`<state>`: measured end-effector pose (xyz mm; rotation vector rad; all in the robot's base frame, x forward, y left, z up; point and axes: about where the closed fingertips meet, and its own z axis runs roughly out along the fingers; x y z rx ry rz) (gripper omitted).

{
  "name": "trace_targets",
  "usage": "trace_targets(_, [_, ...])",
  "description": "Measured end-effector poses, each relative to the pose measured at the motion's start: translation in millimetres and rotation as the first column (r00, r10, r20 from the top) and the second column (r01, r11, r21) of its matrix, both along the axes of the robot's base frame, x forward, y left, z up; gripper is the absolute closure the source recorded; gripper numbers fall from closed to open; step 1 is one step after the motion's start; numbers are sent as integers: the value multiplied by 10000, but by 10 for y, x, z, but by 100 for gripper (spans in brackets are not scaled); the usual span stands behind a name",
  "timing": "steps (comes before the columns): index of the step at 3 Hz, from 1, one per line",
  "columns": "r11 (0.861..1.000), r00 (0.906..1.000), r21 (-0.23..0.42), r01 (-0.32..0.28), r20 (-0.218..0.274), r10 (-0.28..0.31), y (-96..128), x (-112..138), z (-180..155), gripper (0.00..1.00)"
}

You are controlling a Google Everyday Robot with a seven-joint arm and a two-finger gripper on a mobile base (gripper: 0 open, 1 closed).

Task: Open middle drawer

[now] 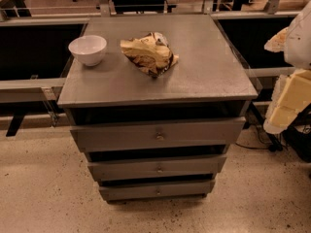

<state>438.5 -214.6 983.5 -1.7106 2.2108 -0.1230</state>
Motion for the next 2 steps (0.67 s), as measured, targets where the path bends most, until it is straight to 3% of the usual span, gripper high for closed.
trace_targets(1, [10000, 10000, 38, -73, -22, 73, 12, 9, -34, 0])
trace_targets(2, [9997, 9993, -54, -257, -281, 256, 72, -26, -285, 0])
